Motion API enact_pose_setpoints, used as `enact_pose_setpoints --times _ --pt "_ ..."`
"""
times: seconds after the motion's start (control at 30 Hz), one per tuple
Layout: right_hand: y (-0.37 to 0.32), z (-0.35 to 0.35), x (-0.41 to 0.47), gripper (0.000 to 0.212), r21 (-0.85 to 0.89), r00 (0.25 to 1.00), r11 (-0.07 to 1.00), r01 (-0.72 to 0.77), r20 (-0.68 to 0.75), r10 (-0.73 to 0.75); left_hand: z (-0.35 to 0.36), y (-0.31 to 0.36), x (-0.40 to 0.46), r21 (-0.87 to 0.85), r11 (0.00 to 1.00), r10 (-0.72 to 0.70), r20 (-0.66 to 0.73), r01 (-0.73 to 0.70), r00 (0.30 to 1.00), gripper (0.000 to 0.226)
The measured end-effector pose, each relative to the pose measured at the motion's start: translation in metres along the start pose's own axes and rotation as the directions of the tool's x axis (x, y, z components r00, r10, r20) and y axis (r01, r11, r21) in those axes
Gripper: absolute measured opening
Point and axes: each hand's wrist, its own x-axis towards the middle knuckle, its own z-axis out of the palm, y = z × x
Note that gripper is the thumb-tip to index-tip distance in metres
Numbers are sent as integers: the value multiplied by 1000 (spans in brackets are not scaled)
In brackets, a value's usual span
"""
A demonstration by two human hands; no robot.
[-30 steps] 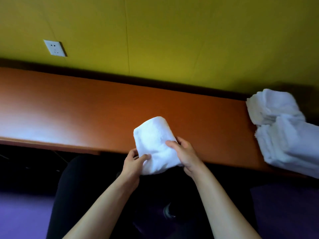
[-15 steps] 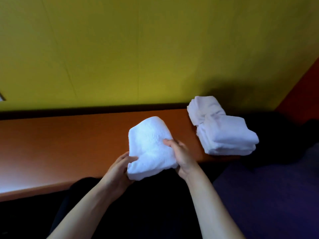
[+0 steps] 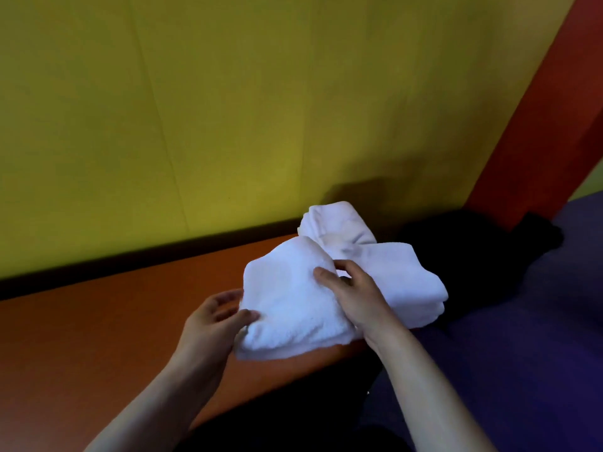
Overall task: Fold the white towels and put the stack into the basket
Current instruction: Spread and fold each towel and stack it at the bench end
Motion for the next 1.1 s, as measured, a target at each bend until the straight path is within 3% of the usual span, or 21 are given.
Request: enact_pose_setpoints --times 0.17,0.43,0.63,0.8,0.93,1.1 --pt "4 -24 109 14 -23 997 998 55 -61 -56 54 8 96 194 949 252 7 -248 968 43" --pt "-2 -74 250 38 -13 982 999 53 -182 -54 150 33 223 370 852 348 127 -370 929 44" --pt "11 -107 303 56 -153 979 988 29 -197 -59 203 27 278 543 751 312 209 -375 927 49" --pt "59 -116 325 59 -434 999 901 -24 -44 5 210 -17 301 738 628 161 186 -246 969 39" --pt "78 -124 327 57 -464 999 885 32 30 -20 213 -35 292 767 617 108 137 -175 985 34" --pt "72 -140 330 60 -414 996 910 -11 72 44 226 -25 281 801 580 65 136 -148 989 39"
